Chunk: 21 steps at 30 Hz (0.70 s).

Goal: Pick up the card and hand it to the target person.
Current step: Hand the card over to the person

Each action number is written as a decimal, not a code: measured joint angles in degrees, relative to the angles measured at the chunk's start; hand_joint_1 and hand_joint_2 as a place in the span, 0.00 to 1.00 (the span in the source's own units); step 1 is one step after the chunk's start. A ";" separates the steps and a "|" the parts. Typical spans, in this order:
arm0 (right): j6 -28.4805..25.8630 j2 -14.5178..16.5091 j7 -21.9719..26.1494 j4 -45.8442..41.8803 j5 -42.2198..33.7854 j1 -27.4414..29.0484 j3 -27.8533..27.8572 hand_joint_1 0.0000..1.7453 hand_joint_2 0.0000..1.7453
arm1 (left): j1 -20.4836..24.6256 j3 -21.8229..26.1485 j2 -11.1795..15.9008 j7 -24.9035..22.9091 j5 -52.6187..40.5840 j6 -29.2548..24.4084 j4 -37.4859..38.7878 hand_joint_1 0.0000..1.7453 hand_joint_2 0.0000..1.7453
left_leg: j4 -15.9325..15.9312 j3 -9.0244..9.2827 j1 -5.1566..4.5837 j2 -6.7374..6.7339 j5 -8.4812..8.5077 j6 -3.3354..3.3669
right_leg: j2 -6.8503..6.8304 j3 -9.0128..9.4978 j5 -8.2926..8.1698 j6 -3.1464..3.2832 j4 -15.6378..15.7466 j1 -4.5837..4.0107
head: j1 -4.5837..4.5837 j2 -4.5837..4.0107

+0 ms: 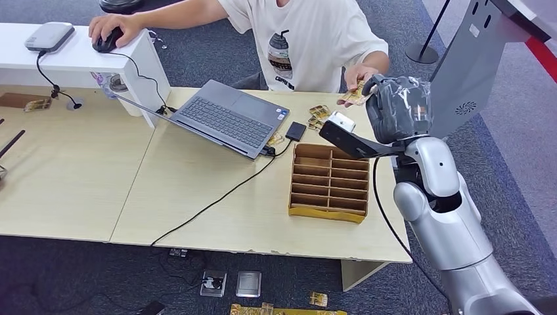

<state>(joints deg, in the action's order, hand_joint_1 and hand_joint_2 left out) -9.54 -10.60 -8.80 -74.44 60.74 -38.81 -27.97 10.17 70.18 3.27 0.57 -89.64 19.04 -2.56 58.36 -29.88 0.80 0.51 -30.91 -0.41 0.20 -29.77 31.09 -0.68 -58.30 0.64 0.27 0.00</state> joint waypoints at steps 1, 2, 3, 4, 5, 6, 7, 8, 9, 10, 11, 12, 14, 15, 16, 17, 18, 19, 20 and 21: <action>0.10 0.14 -0.02 0.39 0.18 0.01 -0.07 1.00 1.00 | 0.00 0.00 -0.03 0.03 0.00 0.00 0.00 0.00 1.00 | 0.00 0.00 0.00 0.01 0.00 0.00 | 0.00 0.00 0.00 0.00 0.00 0.00 | -0.01 0.00; 0.24 0.25 -0.06 0.76 0.35 0.05 -0.11 1.00 1.00 | -0.01 0.00 -0.07 0.07 0.00 0.00 0.00 0.00 1.00 | 0.00 -0.01 0.00 0.02 0.00 0.00 | -0.02 -0.01 0.00 0.00 0.00 0.00 | -0.03 0.00; 0.41 0.33 -0.13 1.11 0.51 0.10 -0.16 1.00 1.00 | -0.02 0.00 -0.10 0.09 0.00 0.00 -0.01 0.00 1.00 | 0.00 -0.01 0.00 0.04 0.00 0.00 | -0.03 -0.01 0.00 0.00 0.00 0.00 | -0.03 0.00; 0.60 0.40 -0.20 1.43 0.69 0.16 -0.20 1.00 1.00 | -0.04 0.00 -0.14 0.12 0.00 0.00 -0.01 0.00 1.00 | 0.00 -0.02 0.00 0.06 0.00 0.00 | -0.04 -0.02 0.00 0.00 0.00 0.00 | -0.02 0.00; 0.75 0.44 -0.24 1.64 0.86 0.23 -0.21 0.99 1.00 | -0.07 -0.01 -0.18 0.13 0.00 0.00 -0.02 0.00 1.00 | 0.00 -0.03 0.00 0.07 0.00 0.00 | -0.05 -0.02 0.00 0.00 0.00 0.00 | 0.02 0.00; 0.88 0.48 -0.27 1.79 1.04 0.30 -0.23 0.99 1.00 | -0.09 -0.01 -0.20 0.13 0.00 0.00 -0.02 0.00 1.00 | 0.00 -0.03 0.00 0.07 0.00 0.00 | -0.05 -0.03 0.00 0.00 0.00 0.00 | 0.05 0.00; 1.04 0.51 -0.29 1.91 1.21 0.37 -0.24 0.86 1.00 | -0.10 -0.02 -0.23 0.14 0.00 0.00 -0.02 0.00 1.00 | 0.01 -0.03 0.00 0.07 0.00 0.00 | -0.04 -0.04 0.00 0.00 0.00 0.00 | 0.07 0.00; 1.19 0.53 -0.34 2.01 1.32 0.46 -0.24 0.62 1.00 | -0.10 -0.02 -0.26 0.15 0.00 0.00 -0.02 0.00 1.00 | 0.01 -0.03 0.00 0.06 0.00 0.00 | -0.03 -0.05 0.00 0.00 0.00 0.00 | 0.05 0.00; 1.34 0.54 -0.39 2.10 1.39 0.55 -0.25 0.38 1.00 | -0.10 -0.02 -0.30 0.16 0.00 0.00 -0.03 0.00 1.00 | 0.01 -0.03 0.00 0.05 0.00 0.00 | -0.03 -0.05 0.00 0.00 0.00 0.00 | 0.02 0.00; 1.49 0.55 -0.44 2.20 1.45 0.64 -0.25 0.14 1.00 | -0.10 -0.02 -0.34 0.18 0.00 0.00 -0.05 0.00 1.00 | 0.01 -0.03 0.00 0.05 0.00 0.00 | -0.03 -0.06 0.00 0.00 0.01 0.00 | -0.01 0.00; 1.58 0.55 -0.48 2.30 1.48 0.72 -0.25 0.01 1.00 | -0.11 -0.02 -0.37 0.19 0.00 0.00 -0.08 0.00 1.00 | 0.00 -0.03 0.00 0.05 0.00 0.00 | -0.03 -0.06 0.00 0.00 0.01 0.00 | -0.02 0.00; 1.64 0.55 -0.49 2.39 1.49 0.79 -0.25 0.00 1.00 | -0.11 -0.02 -0.40 0.20 0.00 0.00 -0.11 0.00 1.00 | 0.00 -0.03 0.00 0.05 0.00 0.00 | -0.03 -0.06 0.00 0.00 0.01 0.00 | -0.02 0.00; 1.67 0.55 -0.54 2.55 1.51 0.92 -0.25 0.00 1.00 | -0.12 -0.02 -0.44 0.21 0.00 0.00 -0.15 0.00 1.00 | 0.00 -0.03 0.00 0.05 0.00 0.00 | -0.03 -0.05 0.00 0.00 0.01 0.00 | -0.02 0.00; 1.68 0.55 -0.56 2.61 1.52 0.99 -0.25 0.00 1.00 | -0.12 -0.02 -0.45 0.22 0.00 0.00 -0.16 0.00 1.00 | 0.00 -0.02 0.00 0.04 0.00 -0.01 | -0.03 -0.05 0.00 0.00 0.01 0.00 | -0.01 0.00; 1.69 0.55 -0.58 2.66 1.53 1.07 -0.25 0.00 1.00 | -0.12 -0.02 -0.47 0.22 0.00 0.00 -0.17 0.00 1.00 | 0.00 -0.02 0.00 0.04 0.01 -0.01 | -0.03 -0.05 0.00 0.00 0.00 0.00 | -0.01 0.00; 1.70 0.55 -0.58 2.70 1.55 1.17 -0.25 0.00 1.00 | -0.12 -0.02 -0.48 0.22 0.00 0.00 -0.17 0.00 1.00 | 0.00 -0.01 0.00 0.04 0.01 -0.01 | -0.03 -0.04 0.00 0.00 0.00 0.00 | 0.00 0.00; 1.71 0.55 -0.56 2.72 1.57 1.30 -0.25 0.00 1.00 | -0.12 -0.02 -0.49 0.22 0.00 0.00 -0.17 0.00 1.00 | 0.00 -0.01 0.00 0.04 0.02 -0.02 | -0.03 -0.04 0.00 0.00 0.00 0.00 | 0.01 0.00; 1.72 0.55 -0.53 2.73 1.61 1.45 -0.25 0.00 1.00 | -0.12 -0.02 -0.49 0.22 0.00 0.00 -0.17 0.00 1.00 | 0.00 0.00 0.00 0.04 0.02 -0.02 | -0.03 -0.04 0.00 0.00 0.00 0.00 | 0.01 0.00; 1.72 0.55 -0.50 2.73 1.64 1.60 -0.25 0.00 1.00 | -0.13 -0.02 -0.49 0.22 0.00 0.00 -0.17 0.00 1.00 | 0.01 0.00 0.00 0.04 0.02 -0.02 | -0.03 -0.04 0.00 0.00 0.00 0.00 | 0.01 0.00; 1.72 0.55 -0.48 2.73 1.67 1.73 -0.25 0.00 1.00 | -0.13 -0.02 -0.49 0.22 0.00 0.00 -0.17 0.00 1.00 | 0.01 0.00 0.00 0.04 0.03 -0.02 | -0.03 -0.04 -0.01 0.00 0.00 0.00 | 0.01 0.00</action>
<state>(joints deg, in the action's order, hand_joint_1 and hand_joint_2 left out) -7.82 -10.05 -9.28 -71.71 62.41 -37.09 -28.22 10.04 70.16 2.78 0.79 -89.64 19.04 -2.73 58.36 -29.88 0.80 0.56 -30.89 -0.43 0.18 -29.80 31.09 -0.68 -58.30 0.64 0.28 0.00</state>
